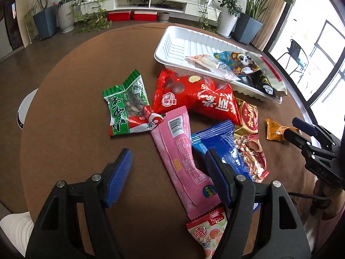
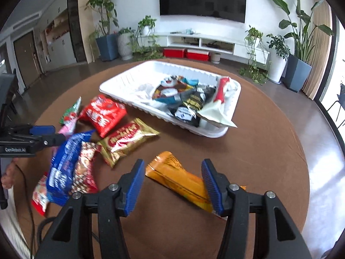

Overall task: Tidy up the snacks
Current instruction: 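Move the right gripper over the orange bar while the left approaches the pink bar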

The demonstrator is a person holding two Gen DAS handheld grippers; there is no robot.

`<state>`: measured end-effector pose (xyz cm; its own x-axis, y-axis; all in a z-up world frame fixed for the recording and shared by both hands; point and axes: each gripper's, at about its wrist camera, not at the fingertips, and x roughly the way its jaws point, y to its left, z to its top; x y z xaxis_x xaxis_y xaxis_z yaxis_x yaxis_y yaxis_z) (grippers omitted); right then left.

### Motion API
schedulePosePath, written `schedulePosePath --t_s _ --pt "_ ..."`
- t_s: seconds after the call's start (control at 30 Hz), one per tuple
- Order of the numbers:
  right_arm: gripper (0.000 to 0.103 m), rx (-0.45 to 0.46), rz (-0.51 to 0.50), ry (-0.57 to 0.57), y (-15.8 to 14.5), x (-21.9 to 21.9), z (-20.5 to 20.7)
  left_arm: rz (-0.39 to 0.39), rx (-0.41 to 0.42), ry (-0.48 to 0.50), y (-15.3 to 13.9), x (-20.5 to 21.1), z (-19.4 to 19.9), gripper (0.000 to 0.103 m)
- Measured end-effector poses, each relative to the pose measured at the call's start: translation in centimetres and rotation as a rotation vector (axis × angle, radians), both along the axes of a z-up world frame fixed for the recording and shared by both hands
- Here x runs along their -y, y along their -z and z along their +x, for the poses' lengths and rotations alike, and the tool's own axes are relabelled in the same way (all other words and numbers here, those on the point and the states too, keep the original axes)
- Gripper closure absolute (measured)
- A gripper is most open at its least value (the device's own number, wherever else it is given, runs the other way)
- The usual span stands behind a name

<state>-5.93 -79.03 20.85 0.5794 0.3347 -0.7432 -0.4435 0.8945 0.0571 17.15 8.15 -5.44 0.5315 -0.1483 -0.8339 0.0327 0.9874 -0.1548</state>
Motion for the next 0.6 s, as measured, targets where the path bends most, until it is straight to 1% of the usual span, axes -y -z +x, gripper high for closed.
schedulePosePath --t_s 0.1,0.2,0.33,0.43,0.6 --pt "0.044 -0.005 -0.056 -0.022 0.4 -0.1 0.4 0.004 -0.012 0.001 0.2 -0.2 0.1 0.035" --pt "0.044 -0.027 -0.083 -0.04 0.9 0.0 0.8 0.004 -0.02 0.005 0.4 -0.3 0.2 0.035" --pt "0.044 -0.103 -0.107 -0.065 2.0 0.2 1.1 0.009 -0.025 0.011 0.5 -0.4 0.1 0.035" --pt "0.044 -0.156 -0.071 -0.084 2.2 0.3 0.7 0.017 -0.035 0.014 0.7 -0.4 0.1 0.035" --pt "0.044 -0.16 -0.07 -0.126 2.0 0.1 -1.0 0.026 -0.052 0.014 1.1 -1.0 -0.2 0.035"
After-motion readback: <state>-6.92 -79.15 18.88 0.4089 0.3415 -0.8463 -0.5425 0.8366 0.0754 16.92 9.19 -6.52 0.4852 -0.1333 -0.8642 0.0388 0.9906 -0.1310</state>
